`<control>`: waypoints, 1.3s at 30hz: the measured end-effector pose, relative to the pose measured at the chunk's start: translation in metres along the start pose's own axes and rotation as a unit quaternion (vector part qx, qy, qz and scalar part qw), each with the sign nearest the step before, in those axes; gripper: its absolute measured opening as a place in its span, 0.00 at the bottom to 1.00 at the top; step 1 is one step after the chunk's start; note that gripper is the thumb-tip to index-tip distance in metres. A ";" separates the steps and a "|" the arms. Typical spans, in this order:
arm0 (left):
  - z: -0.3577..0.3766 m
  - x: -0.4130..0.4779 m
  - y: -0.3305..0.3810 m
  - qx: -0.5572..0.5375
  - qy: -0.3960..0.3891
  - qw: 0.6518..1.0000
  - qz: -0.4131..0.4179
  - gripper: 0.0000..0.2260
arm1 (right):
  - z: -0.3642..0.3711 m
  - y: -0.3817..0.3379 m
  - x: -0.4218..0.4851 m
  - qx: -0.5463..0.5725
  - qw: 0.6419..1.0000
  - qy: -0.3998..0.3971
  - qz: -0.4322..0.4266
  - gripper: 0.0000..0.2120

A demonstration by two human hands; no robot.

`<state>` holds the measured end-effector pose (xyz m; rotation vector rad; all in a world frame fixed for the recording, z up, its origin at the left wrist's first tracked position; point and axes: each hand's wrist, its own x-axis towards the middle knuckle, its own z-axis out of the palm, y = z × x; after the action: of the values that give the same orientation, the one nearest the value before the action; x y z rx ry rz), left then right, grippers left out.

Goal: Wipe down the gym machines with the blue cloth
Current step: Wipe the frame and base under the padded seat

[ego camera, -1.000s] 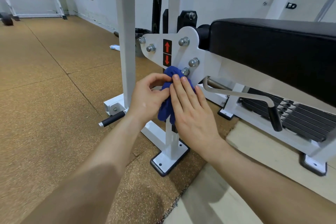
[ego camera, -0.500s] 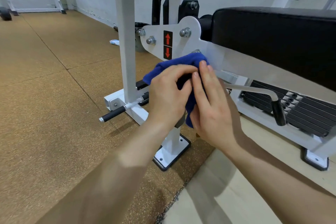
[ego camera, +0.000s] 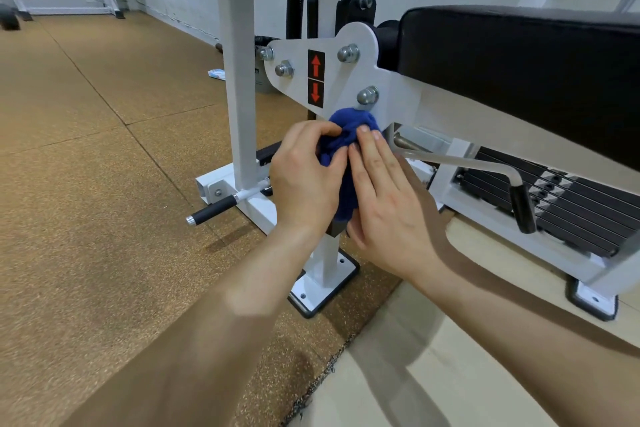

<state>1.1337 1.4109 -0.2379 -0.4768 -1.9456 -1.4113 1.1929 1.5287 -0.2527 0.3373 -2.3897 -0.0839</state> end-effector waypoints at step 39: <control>0.008 0.041 -0.048 -0.119 0.002 0.981 -0.154 0.08 | 0.056 -0.017 0.017 -0.057 0.992 -0.100 -0.059 0.38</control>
<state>1.0717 1.3978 -0.2440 -0.2861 -1.9162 -1.8515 1.1476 1.5057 -0.2861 0.4343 -2.5466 -0.3218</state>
